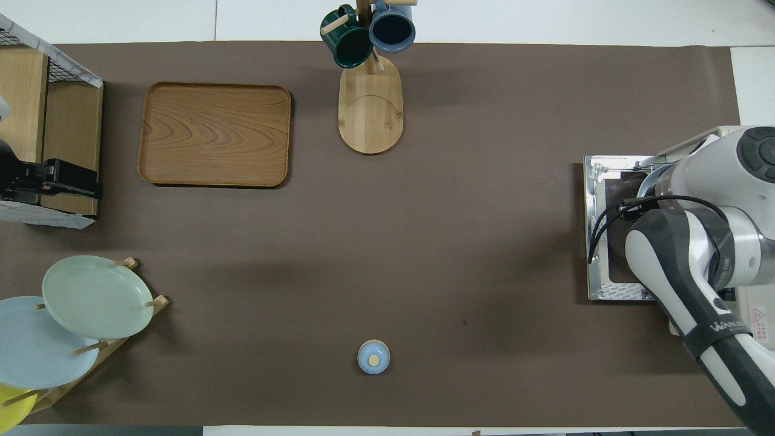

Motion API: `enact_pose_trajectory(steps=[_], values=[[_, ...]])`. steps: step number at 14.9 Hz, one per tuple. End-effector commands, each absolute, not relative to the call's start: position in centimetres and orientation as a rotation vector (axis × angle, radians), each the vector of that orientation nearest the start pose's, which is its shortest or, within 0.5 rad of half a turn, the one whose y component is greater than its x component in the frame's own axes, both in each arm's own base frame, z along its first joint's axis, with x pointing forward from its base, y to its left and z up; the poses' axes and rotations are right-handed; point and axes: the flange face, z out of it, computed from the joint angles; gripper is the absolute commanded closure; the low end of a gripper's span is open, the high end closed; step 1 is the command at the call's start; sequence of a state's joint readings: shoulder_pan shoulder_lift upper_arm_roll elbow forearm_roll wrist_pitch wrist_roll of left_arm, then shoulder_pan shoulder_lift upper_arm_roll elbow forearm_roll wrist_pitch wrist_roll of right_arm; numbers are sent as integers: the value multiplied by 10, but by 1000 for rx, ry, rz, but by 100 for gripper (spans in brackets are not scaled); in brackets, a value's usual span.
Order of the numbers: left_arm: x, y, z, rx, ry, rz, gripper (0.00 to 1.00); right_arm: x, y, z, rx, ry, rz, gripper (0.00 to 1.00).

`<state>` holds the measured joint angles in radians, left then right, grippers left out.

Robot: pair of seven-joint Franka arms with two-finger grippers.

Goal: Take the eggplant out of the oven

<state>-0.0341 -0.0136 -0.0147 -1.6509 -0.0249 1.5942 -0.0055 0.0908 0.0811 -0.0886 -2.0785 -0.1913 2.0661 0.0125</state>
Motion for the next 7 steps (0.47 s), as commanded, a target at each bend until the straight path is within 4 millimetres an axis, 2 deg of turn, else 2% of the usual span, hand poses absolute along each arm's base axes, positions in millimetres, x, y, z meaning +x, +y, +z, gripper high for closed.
enact_pose_trajectory(steps=[1,3,5,7], values=[[535,-27,591,-3168,41,99,0,564,70,413,-3346,-230,198,100],[531,-28,586,-3169,47,94,0,561,137,431,-3375,-189,203,100],[528,-28,573,-3171,44,33,0,562,202,439,-3400,-88,196,100],[515,-27,553,-3171,42,-35,0,573,278,432,-3432,28,227,100]])
